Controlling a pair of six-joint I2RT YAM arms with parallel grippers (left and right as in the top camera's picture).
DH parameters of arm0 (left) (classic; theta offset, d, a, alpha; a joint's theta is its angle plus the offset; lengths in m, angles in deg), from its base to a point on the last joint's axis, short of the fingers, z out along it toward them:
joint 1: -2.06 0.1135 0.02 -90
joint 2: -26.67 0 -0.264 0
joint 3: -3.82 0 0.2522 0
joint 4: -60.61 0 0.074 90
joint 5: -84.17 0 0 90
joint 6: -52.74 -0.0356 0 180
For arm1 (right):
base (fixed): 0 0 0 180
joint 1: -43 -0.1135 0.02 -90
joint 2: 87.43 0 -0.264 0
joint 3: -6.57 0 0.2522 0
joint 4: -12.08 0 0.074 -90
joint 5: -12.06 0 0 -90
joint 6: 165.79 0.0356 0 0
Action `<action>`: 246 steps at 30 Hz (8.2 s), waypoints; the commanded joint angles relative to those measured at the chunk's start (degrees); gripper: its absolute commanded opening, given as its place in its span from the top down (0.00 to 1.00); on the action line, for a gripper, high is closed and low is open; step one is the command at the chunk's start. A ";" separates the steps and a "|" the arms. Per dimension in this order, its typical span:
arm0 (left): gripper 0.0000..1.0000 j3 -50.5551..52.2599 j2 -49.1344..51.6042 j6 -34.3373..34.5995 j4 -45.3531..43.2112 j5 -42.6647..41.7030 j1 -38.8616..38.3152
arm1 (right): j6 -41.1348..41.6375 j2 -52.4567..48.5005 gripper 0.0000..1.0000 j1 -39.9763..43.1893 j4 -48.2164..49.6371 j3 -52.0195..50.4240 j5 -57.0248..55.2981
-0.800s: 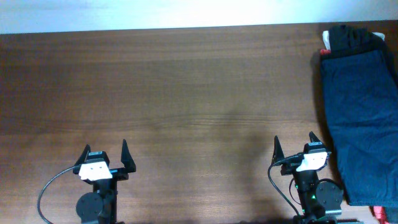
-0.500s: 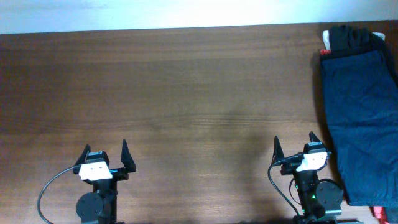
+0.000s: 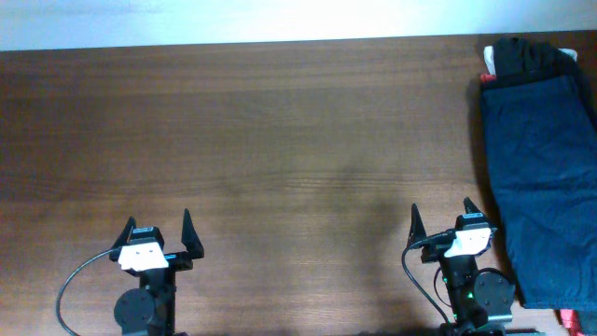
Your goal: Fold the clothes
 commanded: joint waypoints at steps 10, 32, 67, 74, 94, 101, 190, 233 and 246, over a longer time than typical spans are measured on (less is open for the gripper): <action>0.01 0.44 0.04 0.33 0.04 0.22 0.00 | 0.04 0.07 0.01 -0.37 -0.26 -0.26 0.90; 0.01 0.44 0.04 0.33 0.04 0.22 0.00 | 0.02 0.07 0.01 -0.37 -0.26 -0.26 0.90; 0.01 0.44 0.02 0.33 0.04 0.22 0.00 | 1.92 -68.83 0.01 -0.22 -23.21 71.01 -16.26; 0.01 0.44 0.04 0.33 0.04 0.22 0.00 | -10.97 -97.44 0.01 0.50 -31.91 90.47 -34.99; 0.01 0.44 0.04 0.33 0.04 0.22 0.00 | -14.97 -126.11 0.19 14.08 -22.95 90.40 -29.86; 0.01 0.44 0.04 0.33 0.04 0.20 0.00 | -14.99 -126.11 0.96 14.05 -23.61 90.38 -29.07; 0.01 0.44 0.04 0.33 0.04 0.22 0.00 | 17.44 -113.22 0.31 -6.29 -45.03 74.53 0.90; 0.01 0.44 0.02 0.57 0.00 -0.13 0.00 | 15.67 -113.18 0.01 14.38 -59.65 105.13 -22.05; 0.01 -19.93 7.93 14.36 4.92 -37.07 0.00 | 15.67 -113.18 0.01 14.38 -59.65 105.13 -22.05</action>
